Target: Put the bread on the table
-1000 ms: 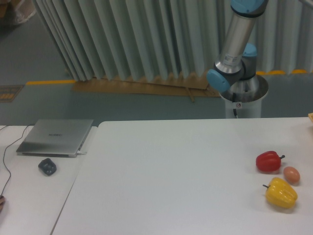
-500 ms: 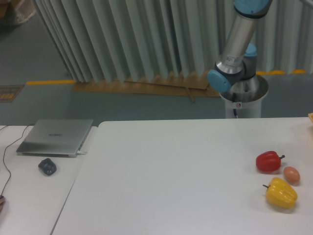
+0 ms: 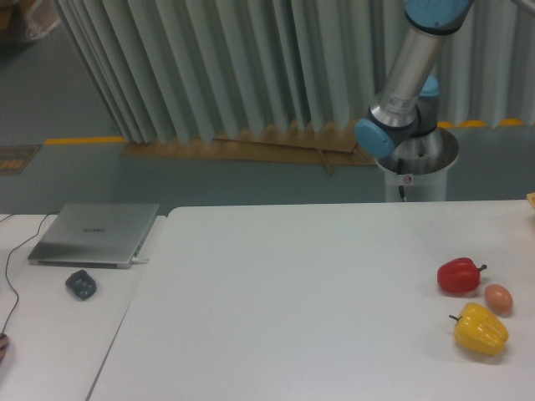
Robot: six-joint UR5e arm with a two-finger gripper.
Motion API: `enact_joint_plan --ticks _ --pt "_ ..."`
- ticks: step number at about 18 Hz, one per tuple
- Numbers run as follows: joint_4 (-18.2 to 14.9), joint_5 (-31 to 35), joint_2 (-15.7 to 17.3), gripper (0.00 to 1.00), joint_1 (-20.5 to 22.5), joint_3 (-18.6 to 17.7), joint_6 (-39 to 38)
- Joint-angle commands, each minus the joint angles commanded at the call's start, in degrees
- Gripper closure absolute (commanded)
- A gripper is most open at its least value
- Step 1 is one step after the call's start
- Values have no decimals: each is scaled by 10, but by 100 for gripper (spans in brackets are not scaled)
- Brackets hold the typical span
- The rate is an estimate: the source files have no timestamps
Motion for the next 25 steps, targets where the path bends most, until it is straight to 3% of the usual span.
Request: enact_joint_plan --ticks 5,6,8,15,25 --pt "0 2 2 70 -1 1 -1" --pt "0 1 2 76 -2 1 -2" --pt "0 1 1 78 -2 1 -2" --pt "-2 2 2 80 -4 10 -8" --pt "-11 -3 44 79 -33 20 -45"
